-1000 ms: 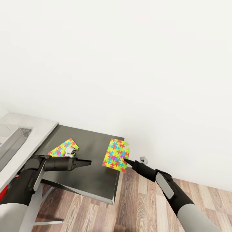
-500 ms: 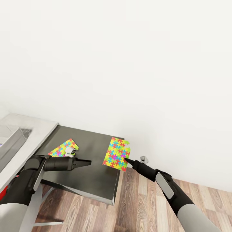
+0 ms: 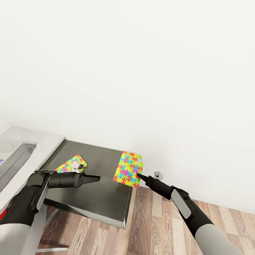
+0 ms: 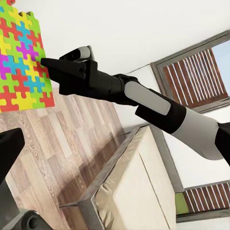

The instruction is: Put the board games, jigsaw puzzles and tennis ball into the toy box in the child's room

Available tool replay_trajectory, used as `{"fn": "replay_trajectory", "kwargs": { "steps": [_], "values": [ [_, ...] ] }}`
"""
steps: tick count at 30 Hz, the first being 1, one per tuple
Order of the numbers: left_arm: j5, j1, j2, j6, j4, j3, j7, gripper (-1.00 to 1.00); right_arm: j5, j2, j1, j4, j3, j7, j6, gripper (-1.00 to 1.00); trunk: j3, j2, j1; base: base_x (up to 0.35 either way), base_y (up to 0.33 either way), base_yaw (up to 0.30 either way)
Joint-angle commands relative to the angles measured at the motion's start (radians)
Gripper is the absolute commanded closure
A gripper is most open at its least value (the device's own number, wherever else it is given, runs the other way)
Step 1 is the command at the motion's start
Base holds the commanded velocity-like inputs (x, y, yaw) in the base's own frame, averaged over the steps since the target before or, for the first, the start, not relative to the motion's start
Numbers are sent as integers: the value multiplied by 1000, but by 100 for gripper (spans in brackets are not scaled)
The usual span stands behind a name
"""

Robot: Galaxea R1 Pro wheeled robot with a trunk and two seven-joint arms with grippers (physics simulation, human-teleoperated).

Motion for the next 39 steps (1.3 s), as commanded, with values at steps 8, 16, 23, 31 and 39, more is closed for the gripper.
{"fn": "replay_trajectory", "kwargs": {
  "steps": [8,16,23,31,39],
  "values": [
    [0,-1,0,11,0,0,-4,-100,-10,0,-1,0,4,-2,6,100,11,-2,1,-67,0,0],
    [0,-1,0,9,0,0,-4,-100,-10,0,-1,0,3,-1,5,100,24,-2,1,-77,0,0],
    [-1,-1,0,9,0,0,-4,-100,-10,0,-1,0,3,-2,5,100,36,-2,1,-4,0,0],
    [-2,-1,-1,9,0,-1,-4,-100,-10,0,-1,0,3,-2,5,100,49,-2,1,0,0,0],
    [-3,-1,-1,9,0,0,-4,-100,-10,0,-1,0,3,-3,5,100,62,-2,1,0,0,0]
  ]
}}
